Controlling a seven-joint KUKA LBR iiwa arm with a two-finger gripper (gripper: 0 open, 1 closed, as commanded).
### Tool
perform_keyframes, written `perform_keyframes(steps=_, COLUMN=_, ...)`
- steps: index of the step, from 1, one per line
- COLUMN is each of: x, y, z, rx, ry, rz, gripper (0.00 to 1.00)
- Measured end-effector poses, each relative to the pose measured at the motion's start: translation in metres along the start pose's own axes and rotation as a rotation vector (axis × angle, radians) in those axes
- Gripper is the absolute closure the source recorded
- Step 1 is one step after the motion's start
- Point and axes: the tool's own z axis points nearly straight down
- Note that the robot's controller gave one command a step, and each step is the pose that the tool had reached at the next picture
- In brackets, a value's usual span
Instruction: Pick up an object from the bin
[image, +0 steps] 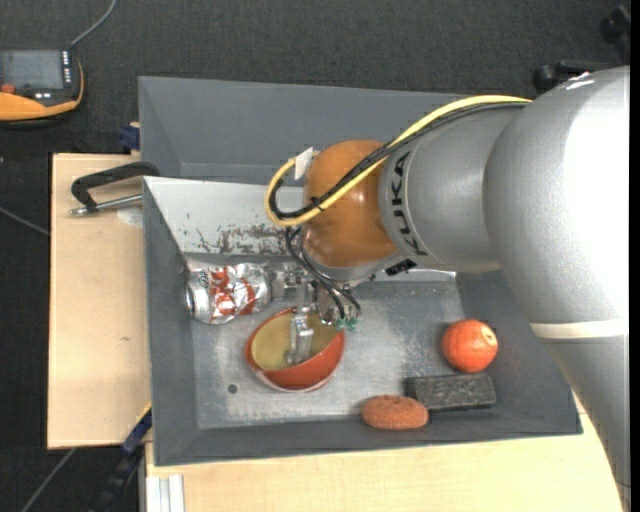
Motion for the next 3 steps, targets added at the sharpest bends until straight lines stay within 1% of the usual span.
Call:
perform_keyframes(steps=1, x=0.028, y=0.012, z=-0.024, rx=-0.002, ry=-0.001, rz=0.027, gripper=0.00)
perform_keyframes(steps=2, x=0.021, y=0.020, z=0.007, rx=-0.003, ry=-0.003, rz=0.034, gripper=0.00)
perform_keyframes(steps=3, x=0.004, y=-0.045, z=0.006, rx=-0.001, ry=-0.010, rz=0.042, gripper=0.00)
